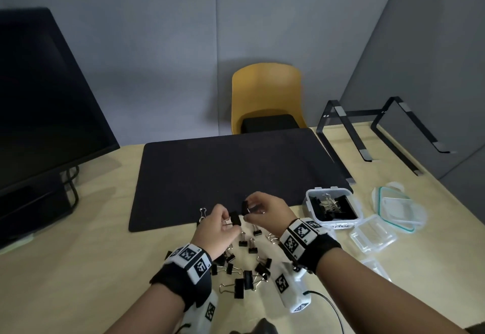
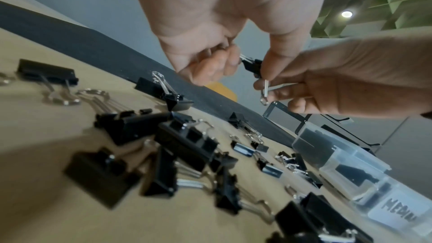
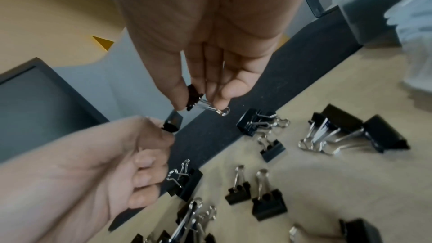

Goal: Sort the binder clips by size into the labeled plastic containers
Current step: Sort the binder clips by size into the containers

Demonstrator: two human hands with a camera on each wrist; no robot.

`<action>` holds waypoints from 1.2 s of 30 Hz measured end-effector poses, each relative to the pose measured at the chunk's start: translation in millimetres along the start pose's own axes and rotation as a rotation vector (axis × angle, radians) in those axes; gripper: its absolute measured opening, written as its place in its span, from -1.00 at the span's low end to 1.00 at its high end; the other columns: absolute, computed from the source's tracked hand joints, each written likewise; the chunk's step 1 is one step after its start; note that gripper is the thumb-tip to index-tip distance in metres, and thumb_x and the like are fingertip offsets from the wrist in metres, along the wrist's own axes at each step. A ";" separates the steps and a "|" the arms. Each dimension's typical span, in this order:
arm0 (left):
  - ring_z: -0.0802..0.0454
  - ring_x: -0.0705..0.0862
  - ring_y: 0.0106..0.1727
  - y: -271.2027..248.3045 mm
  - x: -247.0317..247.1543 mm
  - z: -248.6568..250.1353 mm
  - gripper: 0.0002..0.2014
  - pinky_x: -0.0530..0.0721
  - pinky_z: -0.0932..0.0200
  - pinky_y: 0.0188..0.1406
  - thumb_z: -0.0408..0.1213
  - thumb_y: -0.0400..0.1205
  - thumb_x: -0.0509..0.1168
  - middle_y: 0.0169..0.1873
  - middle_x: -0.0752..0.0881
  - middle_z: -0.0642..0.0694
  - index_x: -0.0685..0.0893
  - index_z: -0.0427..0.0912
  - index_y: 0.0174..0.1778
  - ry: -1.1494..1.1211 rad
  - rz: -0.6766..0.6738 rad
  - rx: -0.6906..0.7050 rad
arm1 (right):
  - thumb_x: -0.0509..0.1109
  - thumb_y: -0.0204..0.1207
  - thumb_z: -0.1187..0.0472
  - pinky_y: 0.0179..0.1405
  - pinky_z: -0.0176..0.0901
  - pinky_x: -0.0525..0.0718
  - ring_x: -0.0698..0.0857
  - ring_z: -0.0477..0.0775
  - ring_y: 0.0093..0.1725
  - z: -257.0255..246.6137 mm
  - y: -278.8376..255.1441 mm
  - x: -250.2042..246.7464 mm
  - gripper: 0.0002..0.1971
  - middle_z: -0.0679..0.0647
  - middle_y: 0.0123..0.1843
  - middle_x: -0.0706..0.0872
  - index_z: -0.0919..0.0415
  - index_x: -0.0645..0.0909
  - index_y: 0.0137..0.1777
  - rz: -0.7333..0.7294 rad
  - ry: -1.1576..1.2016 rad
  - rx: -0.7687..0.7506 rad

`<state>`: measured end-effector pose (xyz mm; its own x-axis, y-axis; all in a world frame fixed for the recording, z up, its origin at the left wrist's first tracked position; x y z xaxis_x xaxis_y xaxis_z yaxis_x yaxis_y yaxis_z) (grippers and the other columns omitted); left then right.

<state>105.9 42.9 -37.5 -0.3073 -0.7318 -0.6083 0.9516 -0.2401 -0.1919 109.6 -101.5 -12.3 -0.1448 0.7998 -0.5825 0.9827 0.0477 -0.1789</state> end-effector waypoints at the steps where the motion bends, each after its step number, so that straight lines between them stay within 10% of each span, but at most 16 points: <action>1: 0.14 0.48 -0.50 -1.2 2.1 2.8 -0.81 0.45 0.29 -0.47 -0.22 0.53 0.30 -0.45 0.53 0.07 0.42 -0.10 -0.04 0.004 -0.002 -0.001 | 0.51 0.37 0.22 -0.11 -0.39 0.62 0.67 -0.15 -0.13 0.1 -2.9 -4.5 -0.73 -0.11 -0.09 0.70 0.08 0.63 0.06 0.014 -0.003 0.003; 12: 0.09 0.39 -0.50 -3.9 29.8 15.5 -0.92 0.39 0.17 -0.43 -0.32 0.68 0.16 -0.51 0.43 0.04 0.41 -0.09 -0.12 0.122 0.027 0.045 | 0.50 0.34 0.19 -0.12 -0.10 0.69 0.64 -0.08 -0.26 38.1 -50.5 -83.1 -0.81 -0.05 -0.27 0.66 -0.05 0.65 -0.07 0.140 0.032 0.072; 23: -0.01 0.58 0.20 2.1 44.4 -2.3 -0.64 0.59 0.13 0.20 -0.11 0.58 0.32 0.23 0.54 -0.09 0.53 -0.12 0.27 0.342 0.030 -0.117 | 0.47 0.41 0.06 -0.36 -0.39 0.53 0.62 -0.15 -0.32 72.6 -79.9 -106.6 -0.75 -0.03 -0.29 0.69 0.15 0.55 -0.01 0.145 -0.244 0.168; 32: -0.05 0.63 0.14 17.3 58.6 2.4 -0.63 0.66 0.04 0.13 -0.08 0.59 0.31 0.24 0.51 -0.10 0.50 -0.08 0.29 0.433 -0.004 -0.201 | 0.37 0.45 -0.01 -0.35 -0.22 0.51 0.62 0.02 -0.28 97.5 -82.2 -92.5 -0.75 0.01 -0.27 0.65 0.16 0.47 -0.11 0.120 -0.366 0.254; 36: -0.01 0.65 -0.09 16.7 54.6 5.3 -0.74 0.64 0.10 -0.13 -0.15 0.60 0.31 -0.05 0.63 -0.05 0.48 -0.08 0.16 0.408 0.032 -0.194 | 0.33 0.49 0.05 -0.19 -0.19 0.53 0.66 0.06 -0.16 98.3 -82.3 -89.9 -0.83 -0.01 -0.28 0.65 0.14 0.52 -0.17 0.101 -0.411 0.206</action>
<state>104.9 -4.4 -69.8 -0.2877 -0.4163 -0.8625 0.9559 -0.0695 -0.2853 30.4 -236.1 -23.1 -0.1241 0.4893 -0.8632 0.9569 -0.1712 -0.2346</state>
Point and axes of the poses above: each hand's wrist, its own y-axis towards the middle knuckle, its own x-axis out of the palm, z = x × y, the point moved 8 cm from there along y, towards the middle knuckle
